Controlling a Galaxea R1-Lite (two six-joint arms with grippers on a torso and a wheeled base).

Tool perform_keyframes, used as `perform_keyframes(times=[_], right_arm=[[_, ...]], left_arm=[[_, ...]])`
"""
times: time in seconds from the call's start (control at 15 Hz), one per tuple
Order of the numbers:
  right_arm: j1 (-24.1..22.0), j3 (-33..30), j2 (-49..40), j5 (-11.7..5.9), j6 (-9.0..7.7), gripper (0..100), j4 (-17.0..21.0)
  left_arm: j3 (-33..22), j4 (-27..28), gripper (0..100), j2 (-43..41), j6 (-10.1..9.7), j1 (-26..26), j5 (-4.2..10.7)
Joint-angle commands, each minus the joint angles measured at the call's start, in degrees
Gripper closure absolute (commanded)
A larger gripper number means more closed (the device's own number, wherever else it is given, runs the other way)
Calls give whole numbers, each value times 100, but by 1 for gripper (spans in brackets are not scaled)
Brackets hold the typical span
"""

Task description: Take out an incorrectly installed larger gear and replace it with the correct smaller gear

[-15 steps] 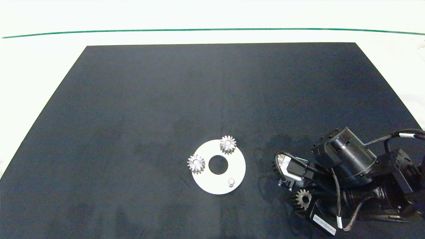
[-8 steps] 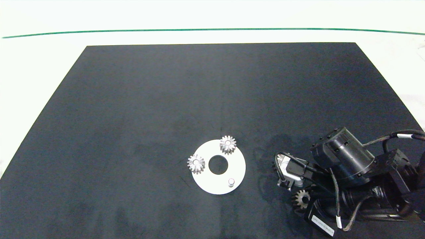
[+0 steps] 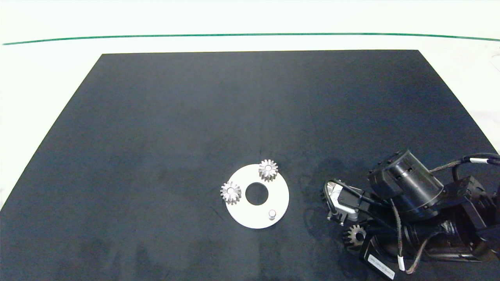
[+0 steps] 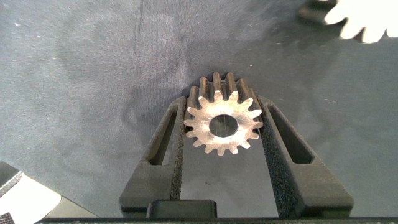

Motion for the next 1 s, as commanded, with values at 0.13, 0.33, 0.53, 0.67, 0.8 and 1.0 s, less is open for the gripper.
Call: perform_keyframes(times=[0.13, 0.33, 0.53, 0.67, 0.8, 1.0], right_arm=[[394, -340, -297, -30, -6, 69, -14], [658, -973, -156, -48, 152, 69, 39], [904, -1649, 354, -56, 152, 69, 153], [1071, -2265, 688, -56, 152, 69, 443], [1203, -2827, 995, -56, 161, 69, 786], [1352, -3223, 1347, -74, 161, 69, 1015]], left_arm=[[10, 22, 0, 6, 7, -16, 2], [19, -4, 0, 6, 7, -16, 2], [10, -13, 0, 6, 7, -16, -7], [19, -39, 0, 6, -2, -25, -7], [28, -39, 0, 6, -2, -25, -16], [28, -48, 0, 6, -2, -25, -16]])
